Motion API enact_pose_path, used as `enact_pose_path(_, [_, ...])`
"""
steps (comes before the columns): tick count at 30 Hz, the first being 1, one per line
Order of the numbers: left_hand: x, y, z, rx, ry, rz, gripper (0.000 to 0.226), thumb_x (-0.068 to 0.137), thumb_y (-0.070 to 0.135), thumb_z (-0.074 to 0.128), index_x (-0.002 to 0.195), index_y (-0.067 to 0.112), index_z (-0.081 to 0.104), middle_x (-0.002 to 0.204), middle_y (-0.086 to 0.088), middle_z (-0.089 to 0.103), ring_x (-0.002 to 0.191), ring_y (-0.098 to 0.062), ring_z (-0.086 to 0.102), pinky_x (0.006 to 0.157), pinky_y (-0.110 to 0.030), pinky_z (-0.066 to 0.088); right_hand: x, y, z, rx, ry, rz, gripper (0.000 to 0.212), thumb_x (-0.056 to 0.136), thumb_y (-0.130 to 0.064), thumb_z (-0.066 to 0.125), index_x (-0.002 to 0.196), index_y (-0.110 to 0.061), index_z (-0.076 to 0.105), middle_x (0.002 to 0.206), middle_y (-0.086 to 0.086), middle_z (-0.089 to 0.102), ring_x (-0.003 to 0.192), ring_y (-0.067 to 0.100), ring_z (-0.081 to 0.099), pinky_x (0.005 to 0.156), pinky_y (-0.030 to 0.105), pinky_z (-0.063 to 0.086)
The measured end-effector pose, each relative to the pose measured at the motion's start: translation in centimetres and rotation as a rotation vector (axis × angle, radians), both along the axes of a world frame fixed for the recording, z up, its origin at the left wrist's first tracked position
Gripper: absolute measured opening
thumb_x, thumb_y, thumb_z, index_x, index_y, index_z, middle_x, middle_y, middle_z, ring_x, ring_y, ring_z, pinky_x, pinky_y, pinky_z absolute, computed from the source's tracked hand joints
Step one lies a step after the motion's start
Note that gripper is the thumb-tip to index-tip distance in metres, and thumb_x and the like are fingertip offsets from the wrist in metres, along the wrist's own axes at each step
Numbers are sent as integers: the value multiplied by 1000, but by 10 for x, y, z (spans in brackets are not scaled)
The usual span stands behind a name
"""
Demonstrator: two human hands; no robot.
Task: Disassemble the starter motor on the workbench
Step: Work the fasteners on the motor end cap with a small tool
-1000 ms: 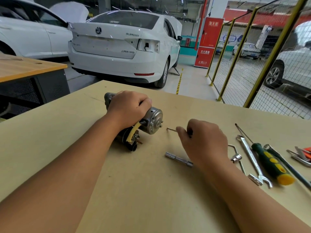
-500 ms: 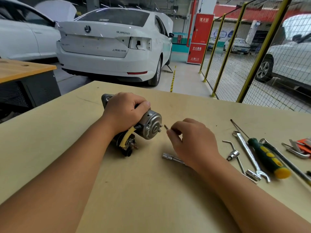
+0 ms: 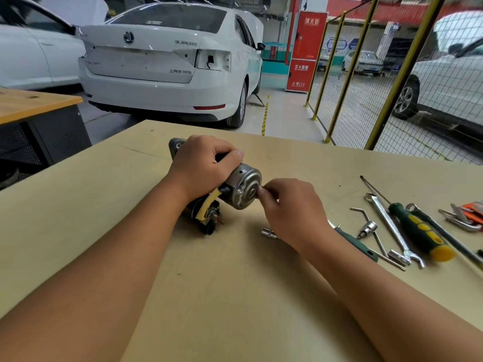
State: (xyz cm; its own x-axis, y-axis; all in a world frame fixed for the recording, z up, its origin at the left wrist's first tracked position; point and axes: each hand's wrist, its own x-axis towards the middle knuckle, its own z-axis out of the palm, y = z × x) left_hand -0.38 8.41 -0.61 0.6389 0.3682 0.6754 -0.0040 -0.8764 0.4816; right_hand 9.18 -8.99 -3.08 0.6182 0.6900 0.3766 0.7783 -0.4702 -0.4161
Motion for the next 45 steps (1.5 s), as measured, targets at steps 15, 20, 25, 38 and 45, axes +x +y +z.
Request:
enact_pose_path(15, [1,-1,3,-14,29,2,32,92,40,59,86,19,83,76,5,76,77,-17,70,75,-43,58,-18,0,7,-34,66,-51,32,95,-30,52,66,-18,56,67,0,56,74,30,58,77,43,51])
enact_pose_path(20, [0,-3,3,-11,29,8,31,93,39,60,86,19,83,76,7,76,76,-14,70,74,-42,58,-14,-5,3,-70,2,-40,34,98,-36,45,71,-18,55,70,-1,59,74,30,56,72,39,46])
enact_pose_path(25, [0,-2,3,-20,35,12,31,92,40,60,86,20,83,77,9,76,78,-14,71,75,-42,58,-14,-5,4,-132,17,12,29,104,-36,42,80,-23,53,85,1,63,85,31,57,88,49,47])
enact_pose_path(38, [-1,-3,2,-24,38,11,32,93,39,60,86,19,83,78,5,77,78,-16,71,78,-44,58,6,-35,12,-470,-262,241,33,101,-54,45,92,-23,53,91,-4,48,97,26,50,77,39,43])
enact_pose_path(45, [-6,-7,4,-43,44,-33,28,93,35,62,86,17,83,80,6,77,81,-13,71,80,-43,58,2,-33,11,-219,-206,97,31,108,-44,29,95,-17,40,72,0,46,69,29,46,56,39,28])
